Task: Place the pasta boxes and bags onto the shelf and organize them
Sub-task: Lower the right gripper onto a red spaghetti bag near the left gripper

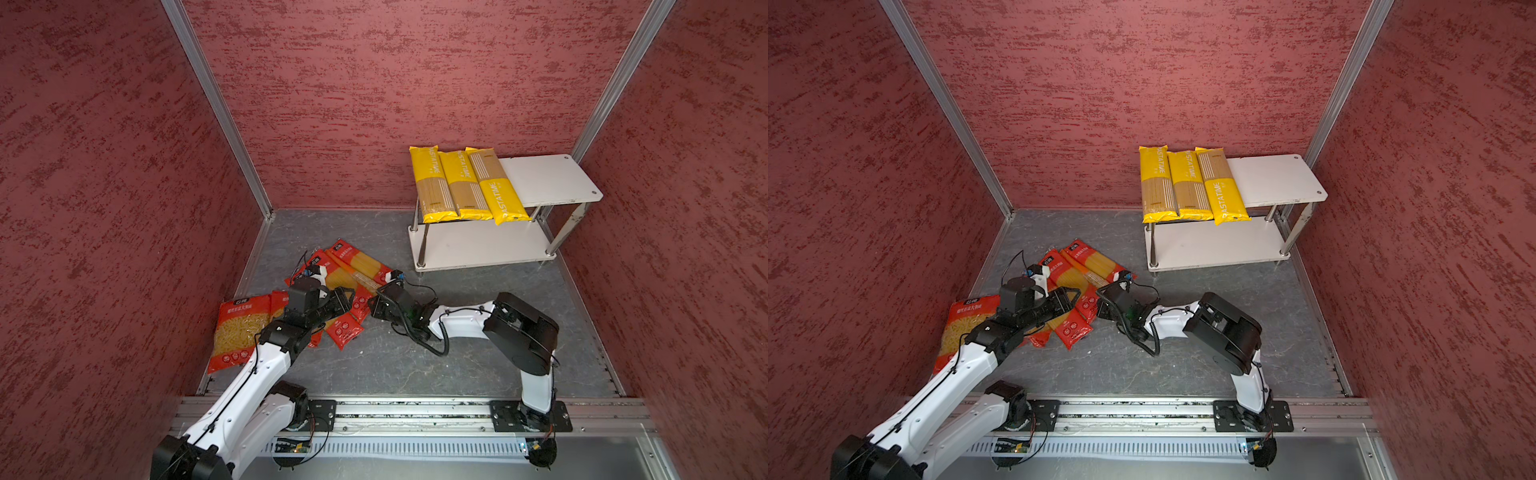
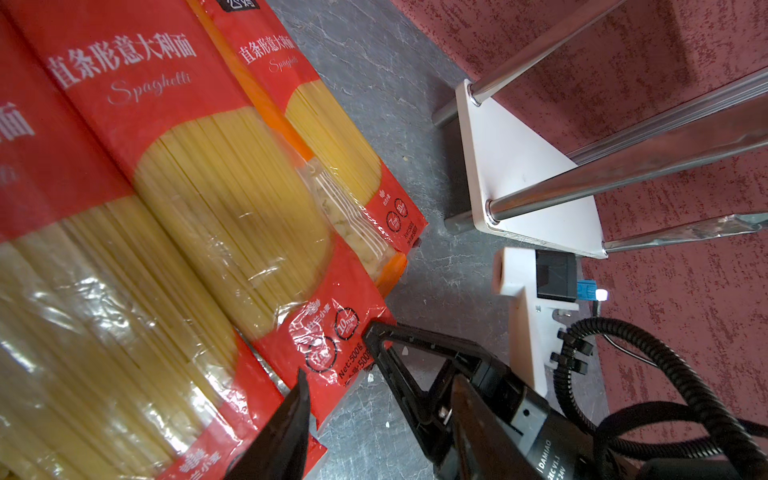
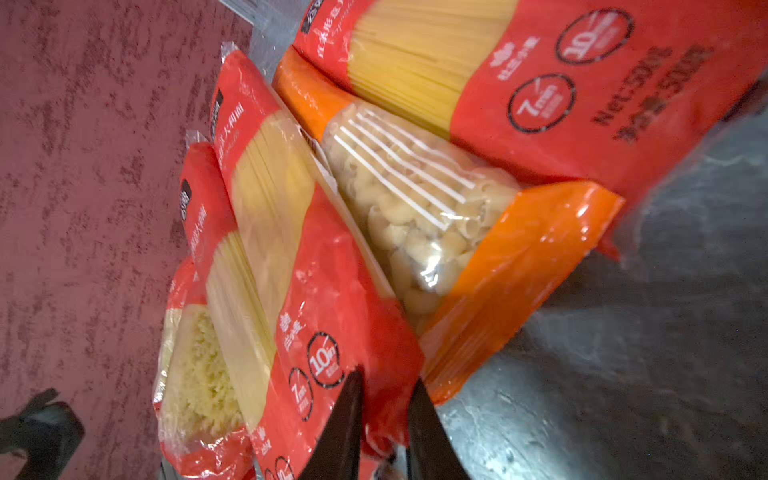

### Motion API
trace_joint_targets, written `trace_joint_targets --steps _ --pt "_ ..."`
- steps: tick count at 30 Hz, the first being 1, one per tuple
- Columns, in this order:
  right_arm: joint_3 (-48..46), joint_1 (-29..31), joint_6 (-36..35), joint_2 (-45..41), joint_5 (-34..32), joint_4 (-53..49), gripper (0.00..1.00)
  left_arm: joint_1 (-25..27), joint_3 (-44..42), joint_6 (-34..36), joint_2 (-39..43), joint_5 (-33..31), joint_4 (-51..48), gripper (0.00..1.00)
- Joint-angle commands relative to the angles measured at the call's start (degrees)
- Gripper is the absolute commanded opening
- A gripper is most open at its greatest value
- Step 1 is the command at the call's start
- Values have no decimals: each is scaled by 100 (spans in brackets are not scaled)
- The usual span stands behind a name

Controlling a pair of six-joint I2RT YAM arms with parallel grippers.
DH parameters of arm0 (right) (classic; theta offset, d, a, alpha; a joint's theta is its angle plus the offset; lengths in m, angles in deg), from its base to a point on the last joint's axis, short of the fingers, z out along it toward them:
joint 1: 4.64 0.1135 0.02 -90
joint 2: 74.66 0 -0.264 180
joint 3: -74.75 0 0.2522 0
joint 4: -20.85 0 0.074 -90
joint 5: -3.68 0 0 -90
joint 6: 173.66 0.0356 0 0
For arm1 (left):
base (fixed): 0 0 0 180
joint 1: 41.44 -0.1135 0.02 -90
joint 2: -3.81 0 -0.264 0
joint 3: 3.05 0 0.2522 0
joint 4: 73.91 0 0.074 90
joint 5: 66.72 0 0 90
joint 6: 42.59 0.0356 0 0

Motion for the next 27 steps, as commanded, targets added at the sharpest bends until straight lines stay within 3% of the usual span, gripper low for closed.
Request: trace_joint_targets --steps 1,7,12,16,22,27 --pt "-339 -35 254 -374 -357 167 9 27 -59 -10 82 34 155 55" --pt "-1258 -106 658 -1118 -470 245 2 36 -111 -53 33 66 214 54" --pt "-2217 -106 863 -2230 -399 -570 3 35 -178 -147 -33 -3 202 55" --pt "-2557 58 691 -2989 -66 -1575 11 69 -354 -439 -203 92 510 55" --pt "-2337 484 155 -2970 873 -2291 32 199 -454 -710 -610 185 865 54" --pt "-2458 422 -201 -3569 414 -2944 42 389 -379 -664 -549 -119 586 54"
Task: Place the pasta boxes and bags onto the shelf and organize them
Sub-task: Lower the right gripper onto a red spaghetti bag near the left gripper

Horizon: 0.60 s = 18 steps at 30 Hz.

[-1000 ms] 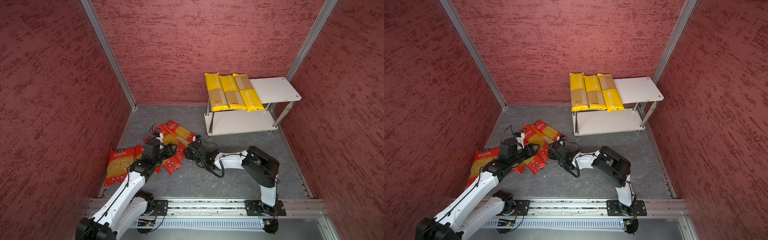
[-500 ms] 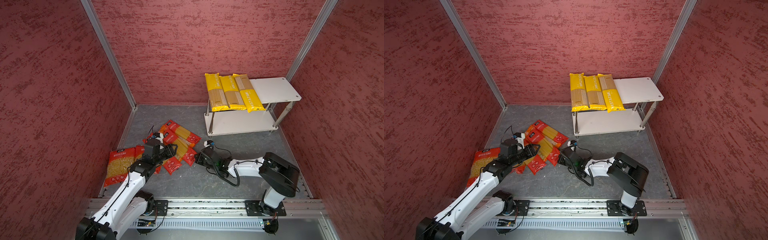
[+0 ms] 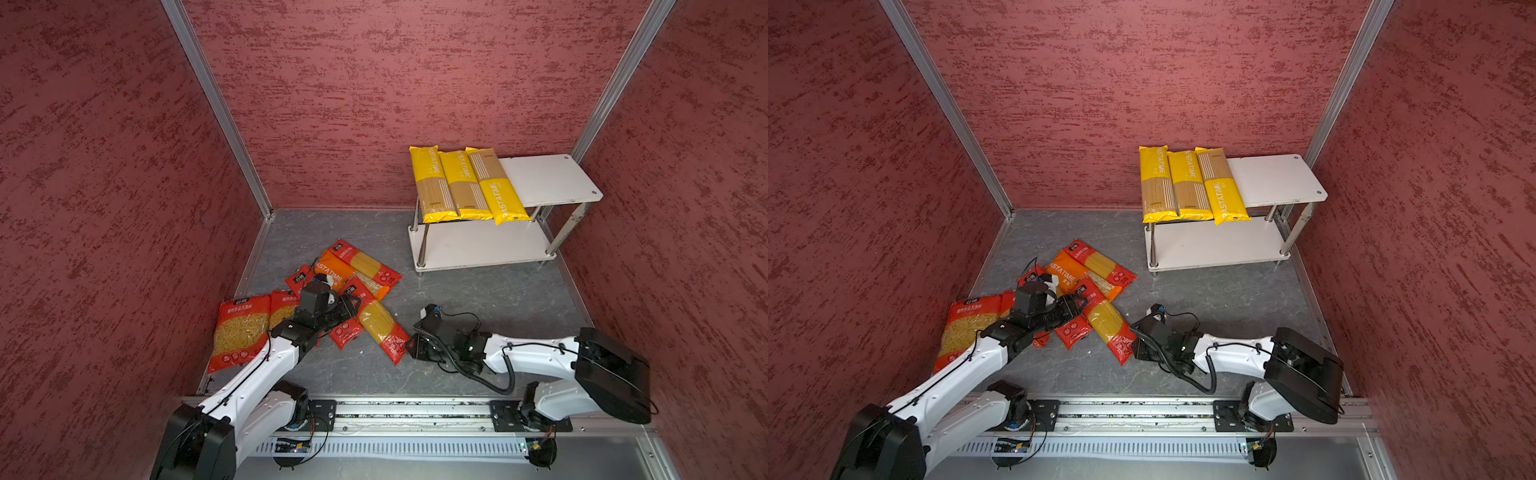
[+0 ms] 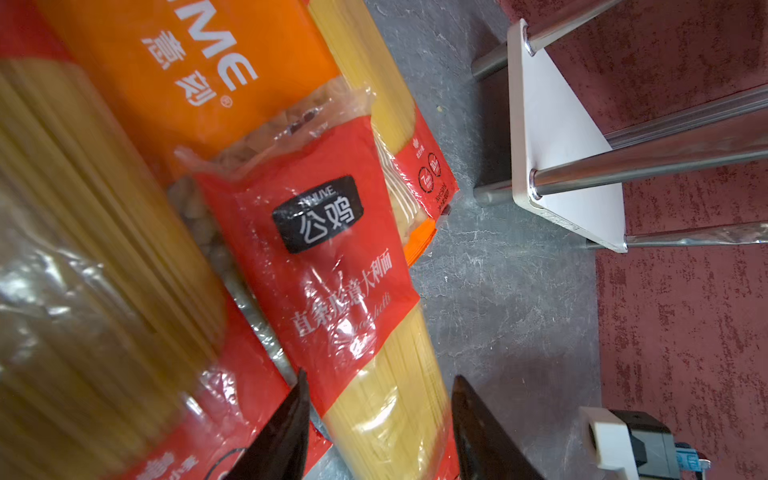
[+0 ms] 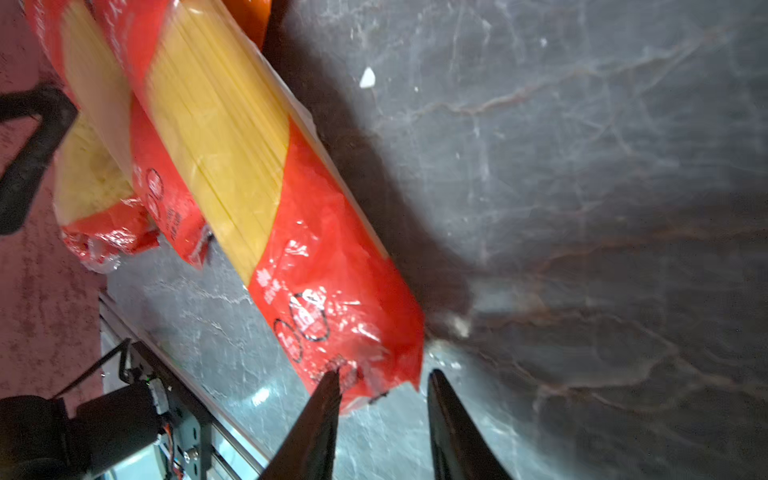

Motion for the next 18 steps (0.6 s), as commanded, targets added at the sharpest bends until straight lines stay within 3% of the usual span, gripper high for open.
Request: trace_joint_targets --steps 1,4,8,12,18 --pt "25 -99 -368 -567 -265 -522 43 142 92 -25 133 -247 -130 54" --pt "73 -222 -795 -748 -426 -229 48 448 69 -31 265 -547 -383 54" --pt "518 -402 -1577 -100 -314 136 54 1034 -130 -276 343 -886 -476 54" --pt "1171 -577 -2144 936 265 604 57 1547 -377 -675 417 -1099 -528 52" --pt "1809 -964 -2384 1967 1060 1240 60 2084 -870 -1308 450 -1434 -153 49"
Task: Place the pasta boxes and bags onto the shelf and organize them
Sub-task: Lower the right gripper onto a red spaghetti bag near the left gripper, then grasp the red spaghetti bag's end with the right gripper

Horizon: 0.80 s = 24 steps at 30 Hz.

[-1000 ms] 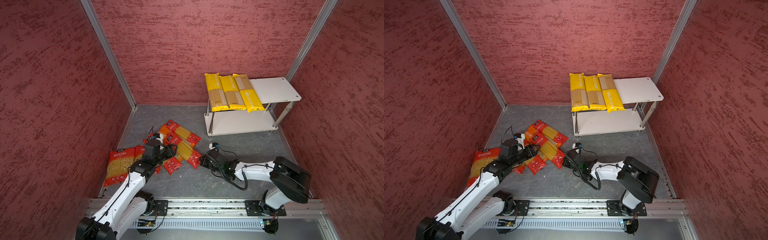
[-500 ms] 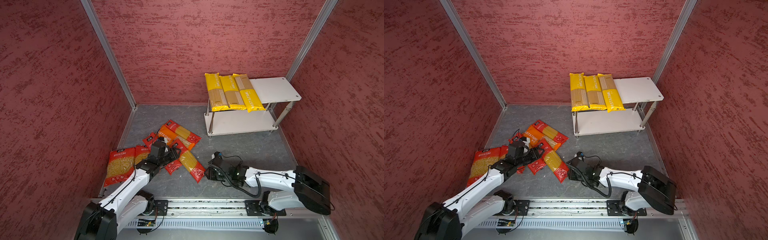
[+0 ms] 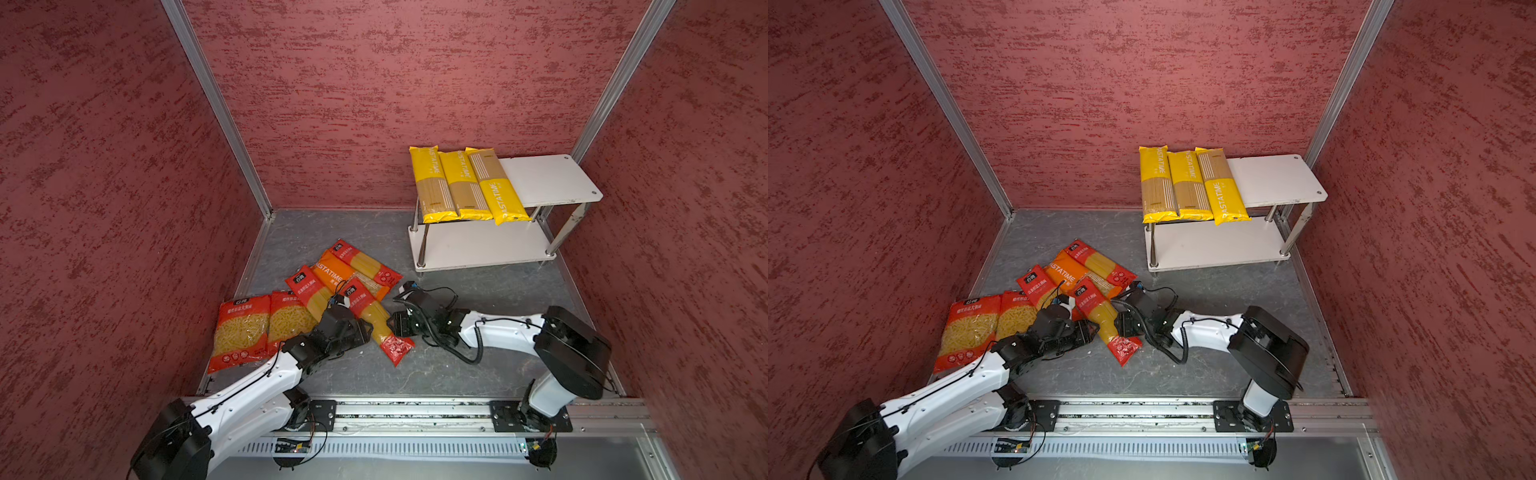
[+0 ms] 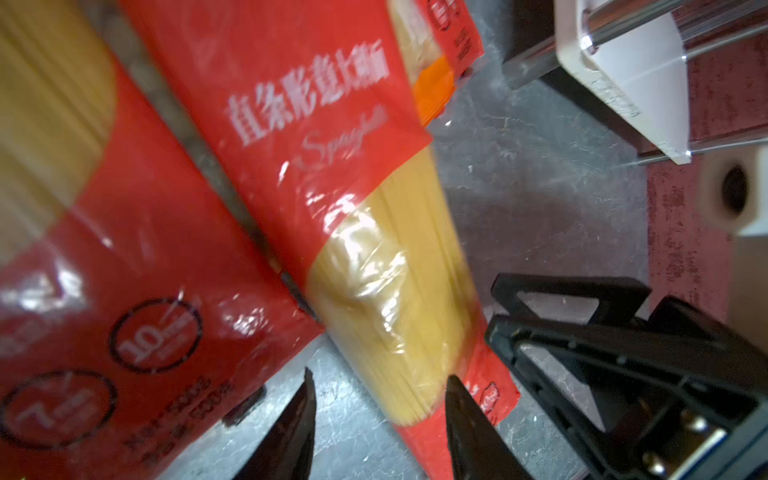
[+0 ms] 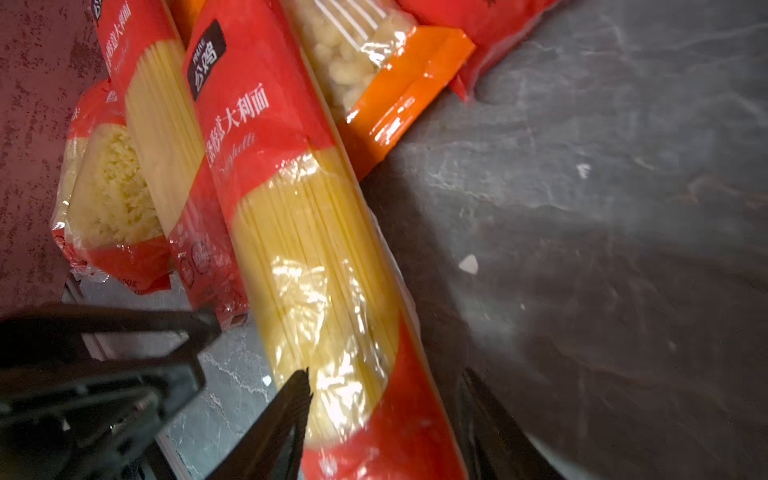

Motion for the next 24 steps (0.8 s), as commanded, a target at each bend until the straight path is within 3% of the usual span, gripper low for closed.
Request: trace_joint_targets --steps 1,8,14,18,24 --pt "359 -207 -378 343 647 560 60 167 -176 -507 17 -336 263 49" --pt "813 -344 -628 1136 1584 852 60 168 -358 -618 -199 -282 794 44" --pt "471 -334 -451 1218 2397 1390 52 -318 -572 -504 -446 142 1594 27" --pt "-140 -316 -469 743 2479 1688 43 -604 -542 -319 -690 452 1812 20" --pt "-407 -316 -139 722 2453 2209 46 -614 -525 -232 -858 504 1988 19"
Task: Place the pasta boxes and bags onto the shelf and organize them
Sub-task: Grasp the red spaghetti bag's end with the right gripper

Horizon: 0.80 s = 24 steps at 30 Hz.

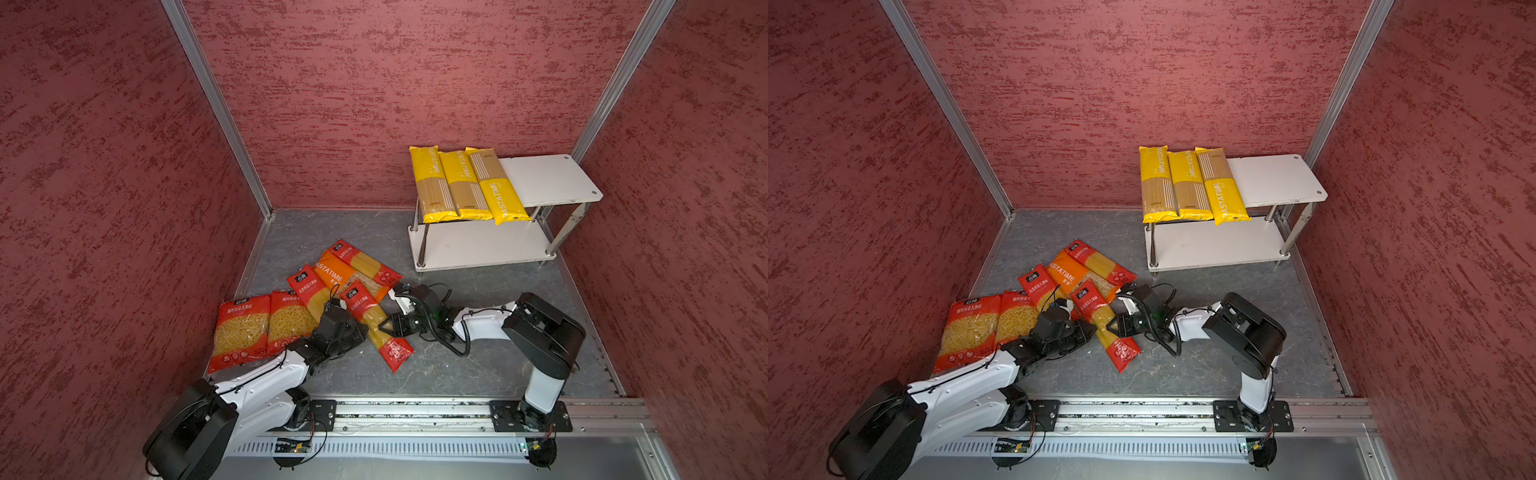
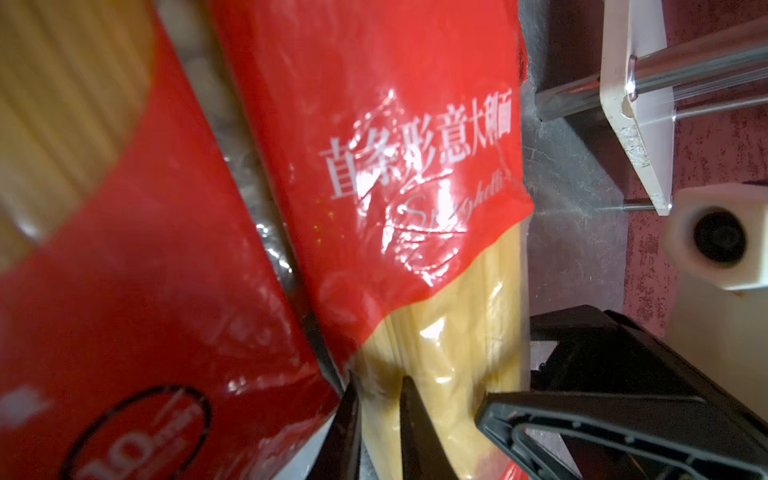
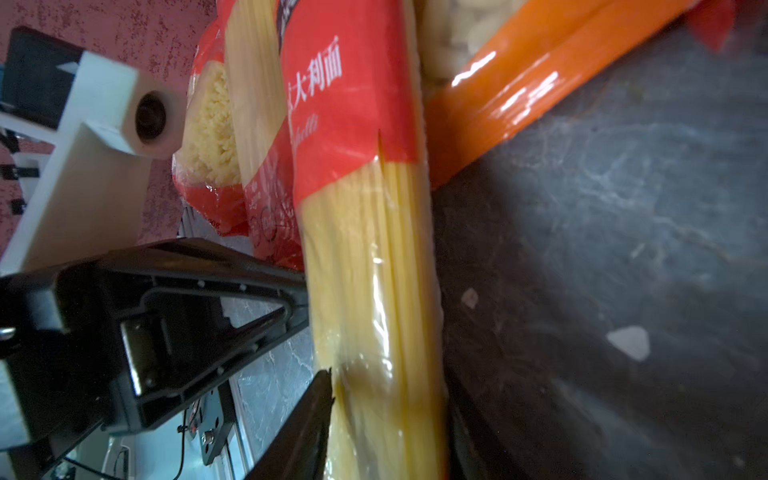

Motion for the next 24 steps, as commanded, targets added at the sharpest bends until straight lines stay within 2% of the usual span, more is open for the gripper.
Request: trace_joint_targets --steps 1,6,13,16,24 --pt "58 43 227 112 294 434 47 -54 7 181 -94 76 321 19" --pt "237 34 367 395 330 611 47 -49 31 204 -49 83 233 19" --pt "14 43 233 40 65 785 27 -363 109 138 287 395 64 23" --pt "-46 43 205 -183 -175 885 19 -593 347 304 647 541 -366 26" --pt "23 60 2 -860 -549 1020 9 -1189 1272 1214 1623 635 -1707 33"
